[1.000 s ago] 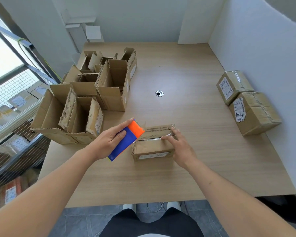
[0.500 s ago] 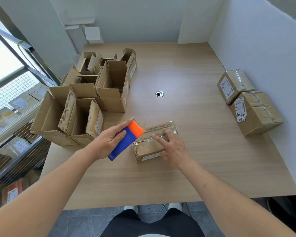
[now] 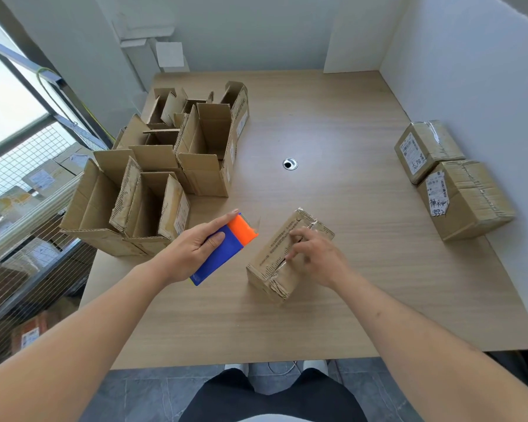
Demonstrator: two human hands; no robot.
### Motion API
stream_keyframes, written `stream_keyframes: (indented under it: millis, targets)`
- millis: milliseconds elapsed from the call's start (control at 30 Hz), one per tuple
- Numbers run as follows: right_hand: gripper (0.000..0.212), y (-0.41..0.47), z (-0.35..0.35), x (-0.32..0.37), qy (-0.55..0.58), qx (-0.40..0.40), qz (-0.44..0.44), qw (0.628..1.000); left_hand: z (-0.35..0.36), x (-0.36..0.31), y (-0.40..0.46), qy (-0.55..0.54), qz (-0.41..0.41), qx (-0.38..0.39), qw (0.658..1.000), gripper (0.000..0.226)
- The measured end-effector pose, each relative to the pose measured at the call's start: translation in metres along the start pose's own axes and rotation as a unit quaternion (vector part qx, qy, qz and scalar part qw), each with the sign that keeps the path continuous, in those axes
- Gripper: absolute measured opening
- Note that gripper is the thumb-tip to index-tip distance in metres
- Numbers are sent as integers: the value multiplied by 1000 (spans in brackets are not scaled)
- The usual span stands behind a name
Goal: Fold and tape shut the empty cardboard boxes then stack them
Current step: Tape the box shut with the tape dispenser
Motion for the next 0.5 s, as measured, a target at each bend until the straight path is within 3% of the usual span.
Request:
stream_keyframes:
  millis: [33,67,133,167,367,500]
  targets:
    - [19,1,1,4,-12,-11,1,1000,0,1,0,0,-2,1,1000,47]
    - [28,1,4,7,-31,-1,11,999,0,2,0,0,-3,2,1000,47]
    - [75,0,17,13,-63,60,37,995,1,3,1,-1,-2,2,1000,47]
    - [88,0,22,13,-82,87,47,992,0,3,1,-1,-1,2,1000,47]
    - [83,5,36,12,-88,213,60,971,4,-1,-1,6,9,11,1000,47]
    - [88,10,25,5,-57,194,52,978,6,-4,-4,16,15,19,1000,48]
Point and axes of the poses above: each hand's wrist, its own y-axis towards the middle knuckle, its own z-axis out of the palm, x = y × z, the point moved 7 cm from there along y, towards the middle knuckle, and after that the axes turned 13 degrees about y, right-handed, at the moved point
